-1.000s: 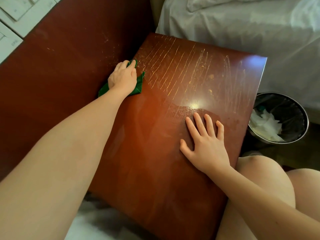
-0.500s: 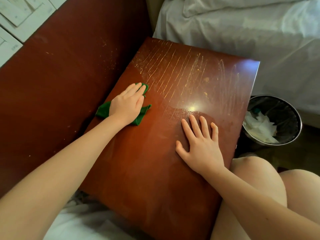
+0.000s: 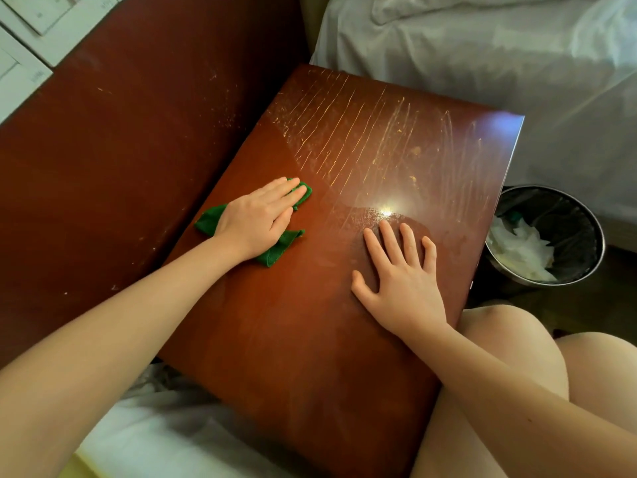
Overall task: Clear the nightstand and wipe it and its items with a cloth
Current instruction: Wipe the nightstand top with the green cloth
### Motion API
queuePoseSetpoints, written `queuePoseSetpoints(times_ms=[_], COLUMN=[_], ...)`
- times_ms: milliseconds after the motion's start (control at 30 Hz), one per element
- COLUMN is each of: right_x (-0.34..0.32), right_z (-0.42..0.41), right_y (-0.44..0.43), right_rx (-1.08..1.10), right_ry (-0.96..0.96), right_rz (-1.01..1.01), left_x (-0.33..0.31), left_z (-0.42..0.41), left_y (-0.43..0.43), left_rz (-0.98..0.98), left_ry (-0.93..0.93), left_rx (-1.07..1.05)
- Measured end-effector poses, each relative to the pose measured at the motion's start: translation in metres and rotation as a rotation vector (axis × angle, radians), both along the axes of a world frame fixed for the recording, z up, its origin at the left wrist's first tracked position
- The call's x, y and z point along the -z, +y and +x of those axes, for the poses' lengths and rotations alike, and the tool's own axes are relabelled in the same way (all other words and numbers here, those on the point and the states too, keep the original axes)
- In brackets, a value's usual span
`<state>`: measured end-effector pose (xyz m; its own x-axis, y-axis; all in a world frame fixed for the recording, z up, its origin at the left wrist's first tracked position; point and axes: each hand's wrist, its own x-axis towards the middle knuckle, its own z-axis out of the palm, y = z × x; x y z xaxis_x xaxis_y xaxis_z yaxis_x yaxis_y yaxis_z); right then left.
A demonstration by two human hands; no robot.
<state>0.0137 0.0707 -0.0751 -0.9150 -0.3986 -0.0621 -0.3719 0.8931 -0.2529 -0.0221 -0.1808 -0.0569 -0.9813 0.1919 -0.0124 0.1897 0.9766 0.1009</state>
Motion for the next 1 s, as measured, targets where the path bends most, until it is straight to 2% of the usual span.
queuePoseSetpoints(times_ms=[267, 533, 733, 1000], right_x=[0.002, 0.002, 0.002, 0.002], right_z=[0.001, 0.001, 0.001, 0.001], right_y=[-0.001, -0.001, -0.001, -0.001], right_rx=[0.012, 0.018, 0.02, 0.019], right_ry=[0.029, 0.06, 0.076, 0.068], right_rz=[0.004, 0.0, -0.008, -0.013], left_x=[-0.003, -0.008, -0.008, -0.006], left_z=[-0.064, -0.112, -0.122, -0.113], left_y=[-0.021, -0.031, -0.03, -0.03], left_rz=[-0.036, 0.004, 0.003, -0.011], left_ry=[-0.008, -0.026, -0.016, 0.013], left_rx=[-0.322, -0.52, -0.524, -0.399])
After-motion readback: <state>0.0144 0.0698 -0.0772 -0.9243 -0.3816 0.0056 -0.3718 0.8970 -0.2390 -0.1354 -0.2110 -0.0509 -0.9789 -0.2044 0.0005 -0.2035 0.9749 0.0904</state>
